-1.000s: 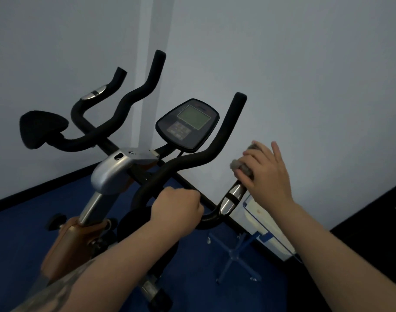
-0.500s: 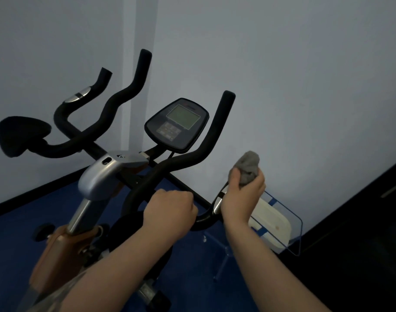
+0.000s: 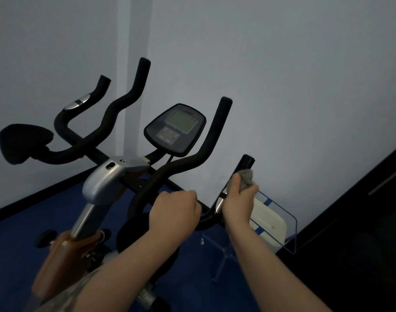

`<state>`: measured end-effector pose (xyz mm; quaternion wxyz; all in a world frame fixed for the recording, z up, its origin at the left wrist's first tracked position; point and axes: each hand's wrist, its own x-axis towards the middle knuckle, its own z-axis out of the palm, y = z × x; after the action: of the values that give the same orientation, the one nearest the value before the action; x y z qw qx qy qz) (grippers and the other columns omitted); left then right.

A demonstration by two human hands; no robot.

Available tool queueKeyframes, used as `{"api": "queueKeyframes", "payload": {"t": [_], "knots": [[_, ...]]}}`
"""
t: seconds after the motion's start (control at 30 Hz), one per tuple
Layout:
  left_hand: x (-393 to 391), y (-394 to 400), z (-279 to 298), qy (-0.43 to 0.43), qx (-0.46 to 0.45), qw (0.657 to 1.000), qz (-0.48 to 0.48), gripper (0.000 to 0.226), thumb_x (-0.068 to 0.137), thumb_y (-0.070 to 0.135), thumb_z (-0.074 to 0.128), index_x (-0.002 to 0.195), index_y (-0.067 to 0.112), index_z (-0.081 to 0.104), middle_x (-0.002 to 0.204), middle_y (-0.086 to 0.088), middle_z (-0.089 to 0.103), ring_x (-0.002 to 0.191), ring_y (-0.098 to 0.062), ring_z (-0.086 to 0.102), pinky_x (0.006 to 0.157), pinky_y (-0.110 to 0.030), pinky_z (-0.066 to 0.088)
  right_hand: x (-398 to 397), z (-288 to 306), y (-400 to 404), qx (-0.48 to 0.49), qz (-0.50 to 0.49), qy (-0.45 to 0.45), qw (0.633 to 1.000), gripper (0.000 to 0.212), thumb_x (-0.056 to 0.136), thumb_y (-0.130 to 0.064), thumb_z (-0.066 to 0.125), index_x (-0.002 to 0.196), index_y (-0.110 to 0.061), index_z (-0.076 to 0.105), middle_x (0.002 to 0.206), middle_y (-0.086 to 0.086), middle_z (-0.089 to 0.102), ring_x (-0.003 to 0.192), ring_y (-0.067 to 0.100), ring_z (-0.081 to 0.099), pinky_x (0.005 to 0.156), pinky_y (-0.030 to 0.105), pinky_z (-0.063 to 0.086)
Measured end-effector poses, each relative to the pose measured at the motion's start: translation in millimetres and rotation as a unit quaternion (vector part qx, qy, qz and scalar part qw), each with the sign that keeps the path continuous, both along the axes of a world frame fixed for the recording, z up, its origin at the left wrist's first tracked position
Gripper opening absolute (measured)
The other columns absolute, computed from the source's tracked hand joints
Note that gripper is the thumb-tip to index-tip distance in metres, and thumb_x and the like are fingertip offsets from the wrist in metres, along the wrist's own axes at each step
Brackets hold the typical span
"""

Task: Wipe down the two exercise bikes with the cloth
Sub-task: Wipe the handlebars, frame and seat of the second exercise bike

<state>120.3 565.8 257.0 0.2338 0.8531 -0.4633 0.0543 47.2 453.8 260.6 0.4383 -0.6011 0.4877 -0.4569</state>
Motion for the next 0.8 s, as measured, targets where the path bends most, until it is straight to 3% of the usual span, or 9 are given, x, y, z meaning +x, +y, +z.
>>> {"api": "queueKeyframes", "payload": {"t": [0.13,0.23,0.33,0.4,0.47,0.5,0.57,0.73,0.8], "knots": [[-6.6,12.7,4.3,0.040,-0.170,0.985,0.004,0.014,0.094,0.021,0.050,0.089,0.024,0.064,0.077,0.012,0.063,0.070,-0.007,0.055,0.080,-0.027,0.040,3.4,-9.6,24.8,-0.087,-0.019,0.018,0.996,0.045,0.101,-0.037,0.043,0.142,-0.019,0.037,0.139,0.002,0.042,0.118,0.017,0.051,0.084,0.027,0.042],[-4.4,25.0,-2.7,0.021,-0.237,0.971,-0.026,0.011,0.088,0.010,0.061,0.089,0.021,0.065,0.076,0.012,0.061,0.070,-0.008,0.056,0.078,-0.026,0.041,-14.9,-46.1,69.0,-0.231,0.088,0.111,0.963,0.041,0.103,-0.035,0.037,0.141,-0.023,0.042,0.156,-0.007,0.023,0.143,0.012,0.023,0.108,0.029,0.031],[2.3,41.4,-14.9,-0.057,-0.205,0.976,-0.040,0.016,0.087,0.012,0.052,0.090,0.019,0.065,0.079,0.007,0.061,0.075,-0.014,0.060,0.081,-0.027,0.036,-30.1,-44.6,54.1,-0.375,0.187,0.244,0.875,0.032,0.102,-0.029,0.041,0.118,-0.016,0.065,0.137,-0.003,0.052,0.144,0.018,0.026,0.119,0.045,0.021],[3.1,51.1,-21.7,-0.102,-0.187,0.977,-0.028,0.026,0.085,0.014,0.042,0.089,0.019,0.068,0.080,0.005,0.063,0.078,-0.017,0.062,0.083,-0.028,0.036,-28.5,-30.8,44.1,-0.449,0.218,0.311,0.809,0.031,0.099,-0.029,0.043,0.101,-0.018,0.071,0.106,-0.004,0.068,0.123,0.019,0.053,0.113,0.044,0.031],[1.4,54.0,-22.9,-0.120,-0.210,0.970,-0.018,0.028,0.082,0.011,0.040,0.085,0.017,0.068,0.081,0.003,0.064,0.080,-0.019,0.062,0.082,-0.028,0.036,-16.2,-16.4,42.8,-0.498,0.239,0.408,0.727,0.018,0.094,-0.024,0.052,0.091,-0.019,0.069,0.084,-0.004,0.068,0.084,0.016,0.064,0.085,0.034,0.048],[0.0,53.5,-21.9,-0.124,-0.228,0.966,-0.013,0.027,0.081,0.008,0.041,0.082,0.016,0.067,0.080,0.001,0.063,0.080,-0.020,0.060,0.081,-0.027,0.036,-6.8,-9.3,44.5,-0.490,0.266,0.468,0.686,0.011,0.093,-0.023,0.055,0.091,-0.018,0.065,0.080,-0.002,0.067,0.071,0.017,0.062,0.067,0.028,0.042],[-2.5,52.5,-19.5,-0.128,-0.259,0.957,-0.002,0.023,0.078,0.004,0.042,0.076,0.012,0.064,0.079,-0.002,0.062,0.081,-0.020,0.055,0.077,-0.026,0.034,12.1,3.1,46.5,-0.447,0.313,0.545,0.636,0.012,0.096,-0.024,0.048,0.103,-0.015,0.054,0.088,0.003,0.064,0.073,0.023,0.061,0.054,0.028,0.027],[-5.1,57.8,-19.8,-0.137,-0.295,0.945,0.034,0.019,0.076,0.002,0.047,0.066,0.012,0.059,0.077,-0.004,0.059,0.080,-0.019,0.048,0.077,-0.022,0.024,-13.8,-1.0,40.9,-0.475,0.367,0.475,0.644,0.039,0.103,-0.039,0.032,0.137,-0.020,0.039,0.106,-0.001,0.061,0.081,0.021,0.060,0.063,0.030,0.028],[-6.2,58.4,-20.8,-0.153,-0.296,0.940,0.078,0.018,0.074,0.002,0.050,0.064,0.014,0.059,0.076,-0.003,0.059,0.080,-0.018,0.045,0.077,-0.024,0.023,-12.5,0.2,35.0,-0.450,0.407,0.468,0.642,0.037,0.104,-0.041,0.029,0.134,-0.023,0.042,0.107,-0.001,0.060,0.083,0.022,0.060,0.064,0.032,0.031]]}}
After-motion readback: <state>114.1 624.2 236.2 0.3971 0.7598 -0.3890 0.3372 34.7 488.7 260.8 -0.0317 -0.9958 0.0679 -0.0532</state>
